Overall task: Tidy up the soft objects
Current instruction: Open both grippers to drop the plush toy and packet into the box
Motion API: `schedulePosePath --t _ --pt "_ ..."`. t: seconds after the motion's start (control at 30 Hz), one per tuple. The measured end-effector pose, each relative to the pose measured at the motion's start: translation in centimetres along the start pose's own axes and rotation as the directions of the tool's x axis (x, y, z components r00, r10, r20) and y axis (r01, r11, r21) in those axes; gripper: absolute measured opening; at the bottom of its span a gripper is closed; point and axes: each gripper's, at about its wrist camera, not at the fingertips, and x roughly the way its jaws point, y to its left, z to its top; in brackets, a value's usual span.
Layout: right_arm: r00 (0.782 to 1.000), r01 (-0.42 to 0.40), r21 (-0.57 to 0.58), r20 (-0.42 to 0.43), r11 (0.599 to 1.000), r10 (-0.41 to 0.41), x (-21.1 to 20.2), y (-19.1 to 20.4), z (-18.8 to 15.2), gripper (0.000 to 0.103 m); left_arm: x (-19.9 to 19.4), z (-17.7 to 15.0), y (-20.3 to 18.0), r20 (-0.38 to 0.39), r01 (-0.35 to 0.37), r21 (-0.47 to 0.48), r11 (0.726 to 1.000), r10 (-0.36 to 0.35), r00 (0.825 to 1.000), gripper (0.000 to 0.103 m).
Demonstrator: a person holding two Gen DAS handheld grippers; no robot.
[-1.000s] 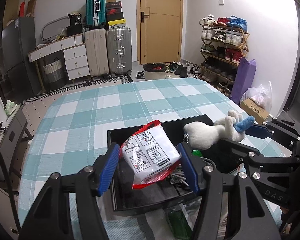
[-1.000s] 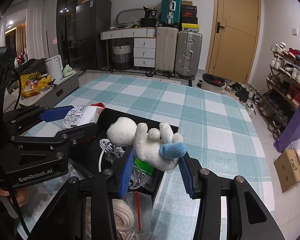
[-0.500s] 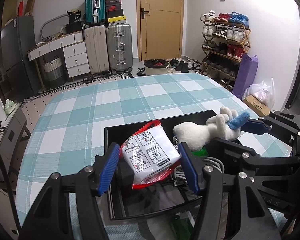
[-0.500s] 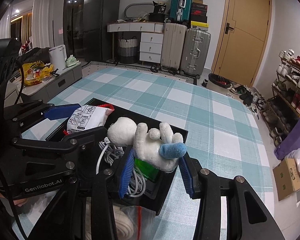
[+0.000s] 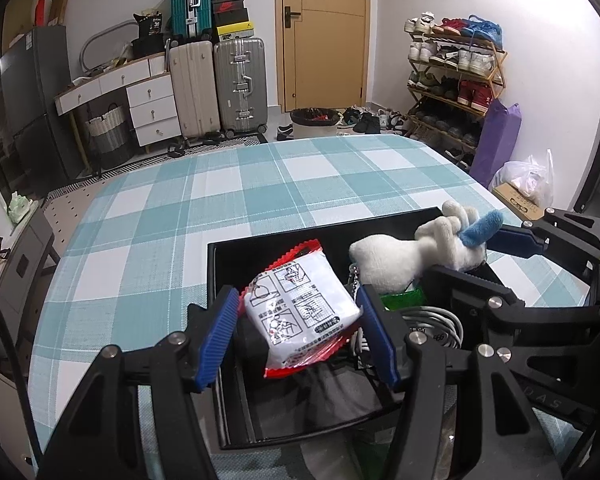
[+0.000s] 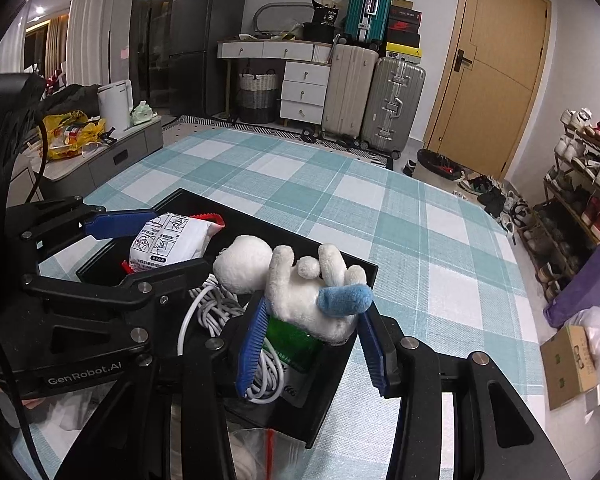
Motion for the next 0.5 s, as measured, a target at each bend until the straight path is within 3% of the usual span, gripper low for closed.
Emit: schedulePosePath --t 0.23,0.4,0.5 --pt "1.000 0.012 -0.009 0.002 1.000 -0.012 -0.4 -0.1 0.0 0.051 0.0 0.0 0.1 -0.004 0.013 -0.011 1.000 -0.013 1.000 0.063" --pt "0.999 0.033 0.005 0.040 0.999 -0.033 -1.7 -0.8 -0.2 0.079 -0.9 0.1 0.3 0.003 0.036 -0.030 0.999 -0.036 0.999 0.072" --pt "0.997 0.047 0.020 0.060 0.999 -0.048 -2.9 -1.3 -0.4 0.092 -2.0 0.0 0.4 0.021 0.017 -0.030 0.999 -0.017 1.000 0.087"
